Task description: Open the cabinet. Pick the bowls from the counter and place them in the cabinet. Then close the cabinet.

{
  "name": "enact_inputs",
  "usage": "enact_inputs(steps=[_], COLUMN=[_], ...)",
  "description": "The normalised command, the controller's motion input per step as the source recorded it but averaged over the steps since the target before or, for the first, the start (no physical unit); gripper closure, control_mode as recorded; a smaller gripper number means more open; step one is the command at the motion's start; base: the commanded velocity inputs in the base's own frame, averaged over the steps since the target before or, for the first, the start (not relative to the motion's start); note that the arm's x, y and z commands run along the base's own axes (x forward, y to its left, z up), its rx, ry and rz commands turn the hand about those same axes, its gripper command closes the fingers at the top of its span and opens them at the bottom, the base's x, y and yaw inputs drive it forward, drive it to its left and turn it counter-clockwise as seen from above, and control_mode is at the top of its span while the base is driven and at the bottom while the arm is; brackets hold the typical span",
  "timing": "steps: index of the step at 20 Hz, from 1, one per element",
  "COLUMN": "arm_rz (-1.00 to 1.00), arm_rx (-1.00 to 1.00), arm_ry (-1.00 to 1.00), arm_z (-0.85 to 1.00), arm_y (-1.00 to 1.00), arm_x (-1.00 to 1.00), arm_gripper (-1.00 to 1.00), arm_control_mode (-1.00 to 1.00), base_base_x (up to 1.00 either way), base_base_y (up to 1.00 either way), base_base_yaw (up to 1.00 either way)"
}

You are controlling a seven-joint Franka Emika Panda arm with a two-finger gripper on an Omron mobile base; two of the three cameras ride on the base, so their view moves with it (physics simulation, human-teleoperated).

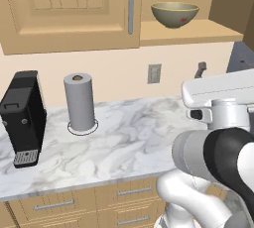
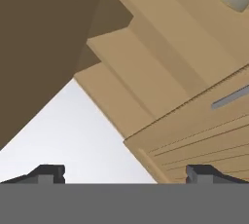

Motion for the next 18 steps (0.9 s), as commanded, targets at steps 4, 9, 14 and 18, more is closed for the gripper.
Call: enact_inputs(steps=[4, 9, 14, 18], arm_rz=[0.00, 0.00, 0.00, 0.00], arm_rx=[0.02, 0.07, 0.07, 0.14], arm_ry=[-0.01, 0.00, 0.00, 0.00], arm_z=[0.02, 0.02, 0.01, 0.03], arm_y=[-0.10, -0.30, -0.36, -0.67], arm_x=[-0.41, -0.42, -0.12, 0.00], arm_gripper=[-1.00, -1.00, -1.00, -1.00], arm_control_mode=[-1.00, -1.00, -1.00, -1.00], base_base_x=[0.00, 0.00, 0.00, 0.00], base_base_y=[0.00, 0.00, 0.00, 0.00], base_base_yaw=[0.00, 0.00, 0.00, 0.00])
